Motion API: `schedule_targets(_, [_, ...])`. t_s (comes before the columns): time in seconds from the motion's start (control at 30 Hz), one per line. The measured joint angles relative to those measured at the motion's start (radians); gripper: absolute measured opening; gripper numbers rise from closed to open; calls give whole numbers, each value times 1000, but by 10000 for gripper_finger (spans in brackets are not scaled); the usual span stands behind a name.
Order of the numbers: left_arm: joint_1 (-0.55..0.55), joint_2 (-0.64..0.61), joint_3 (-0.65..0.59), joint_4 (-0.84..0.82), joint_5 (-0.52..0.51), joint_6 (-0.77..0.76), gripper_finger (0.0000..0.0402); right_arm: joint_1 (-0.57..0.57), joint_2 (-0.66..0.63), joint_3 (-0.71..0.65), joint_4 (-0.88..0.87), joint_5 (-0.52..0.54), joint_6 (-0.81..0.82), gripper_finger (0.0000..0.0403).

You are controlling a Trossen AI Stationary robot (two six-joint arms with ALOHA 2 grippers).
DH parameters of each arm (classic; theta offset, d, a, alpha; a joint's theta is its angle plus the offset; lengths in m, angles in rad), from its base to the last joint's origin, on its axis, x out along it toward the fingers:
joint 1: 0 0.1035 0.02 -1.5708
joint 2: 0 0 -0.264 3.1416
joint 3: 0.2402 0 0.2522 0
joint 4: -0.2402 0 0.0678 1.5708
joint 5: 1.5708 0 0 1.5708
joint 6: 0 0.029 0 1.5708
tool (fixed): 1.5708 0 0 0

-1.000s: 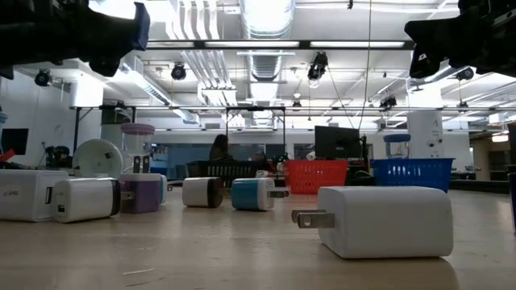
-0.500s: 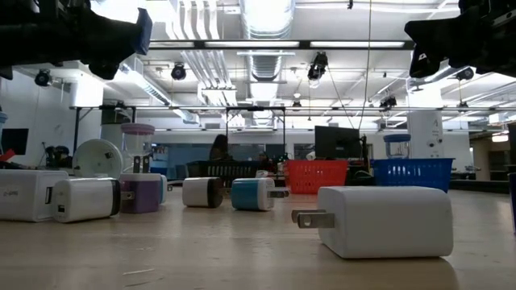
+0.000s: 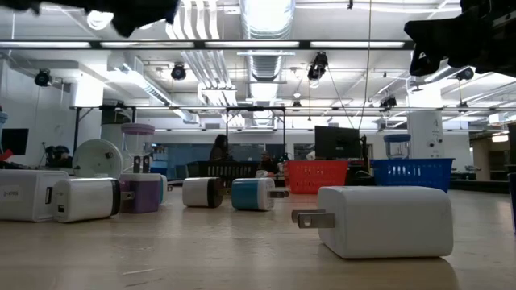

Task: Pick & Place Office items
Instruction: Put the blue digital clock into the red bin

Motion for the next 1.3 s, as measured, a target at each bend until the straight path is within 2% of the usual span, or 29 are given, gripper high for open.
schedule_targets(0.53, [106, 795, 816, -465, 81, 123, 150, 0, 1, 0, -2, 2, -7, 8])
schedule_targets(0.8, [109, 1127, 1177, -643, 99, 197, 149, 0, 1, 0, -4, 2, -6, 8])
schedule_targets(0.87, [110, 1192, 1238, -677, 116, 204, 135, 0, 1, 0, -10, 2, -5, 8])
schedule_targets(1.0, [114, 1301, 1313, -710, 118, 219, 134, 0, 1, 0, -26, 2, 2, 8])
schedule_targets(1.3, [156, 1462, 1323, -729, 116, 227, 134, 0, 1, 0, -32, 2, 5, 8])
